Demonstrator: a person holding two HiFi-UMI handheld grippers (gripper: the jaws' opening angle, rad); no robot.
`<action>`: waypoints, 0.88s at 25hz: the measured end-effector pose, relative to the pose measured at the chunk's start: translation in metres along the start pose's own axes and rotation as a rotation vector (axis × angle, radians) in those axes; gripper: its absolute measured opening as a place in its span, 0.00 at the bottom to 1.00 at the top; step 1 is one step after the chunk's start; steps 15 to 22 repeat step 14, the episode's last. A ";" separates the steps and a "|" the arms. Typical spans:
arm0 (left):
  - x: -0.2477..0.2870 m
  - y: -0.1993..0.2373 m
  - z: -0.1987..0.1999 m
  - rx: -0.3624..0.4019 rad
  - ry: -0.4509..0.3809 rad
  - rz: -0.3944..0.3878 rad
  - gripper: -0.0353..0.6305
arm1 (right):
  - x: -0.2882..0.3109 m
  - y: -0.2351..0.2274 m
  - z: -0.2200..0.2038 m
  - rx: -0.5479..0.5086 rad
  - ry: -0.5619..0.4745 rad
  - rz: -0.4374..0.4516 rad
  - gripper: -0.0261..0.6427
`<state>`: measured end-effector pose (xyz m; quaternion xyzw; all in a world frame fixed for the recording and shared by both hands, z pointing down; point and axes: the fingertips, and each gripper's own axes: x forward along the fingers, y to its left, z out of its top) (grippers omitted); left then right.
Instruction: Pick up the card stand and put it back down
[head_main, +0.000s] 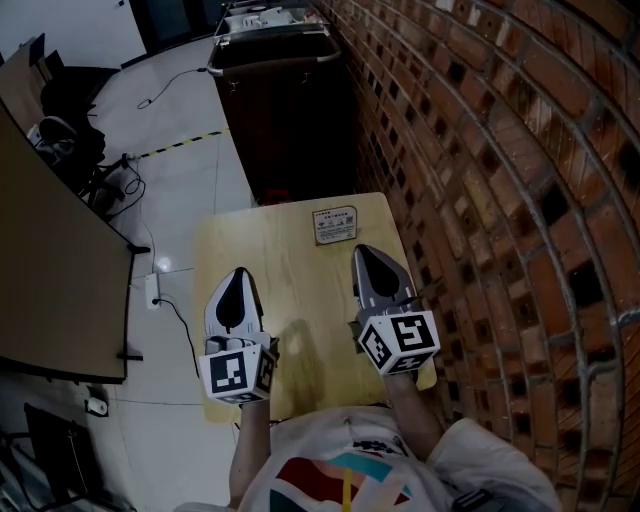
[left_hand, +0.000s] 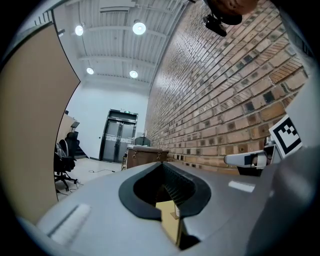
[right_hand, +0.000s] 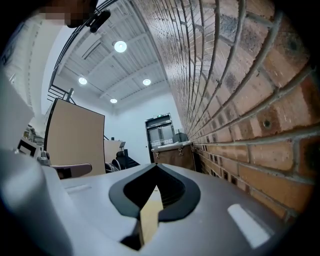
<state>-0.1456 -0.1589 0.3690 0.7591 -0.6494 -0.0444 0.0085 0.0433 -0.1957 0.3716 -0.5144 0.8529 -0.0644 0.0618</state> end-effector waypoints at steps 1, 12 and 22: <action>0.000 0.000 0.000 -0.001 0.001 0.000 0.06 | 0.000 0.000 0.000 0.001 -0.001 0.000 0.04; 0.002 0.001 -0.004 -0.003 0.007 0.004 0.06 | 0.002 -0.006 -0.001 0.006 -0.001 -0.009 0.04; 0.003 0.002 -0.004 -0.003 0.007 0.005 0.06 | 0.002 -0.007 -0.001 0.007 0.000 -0.011 0.04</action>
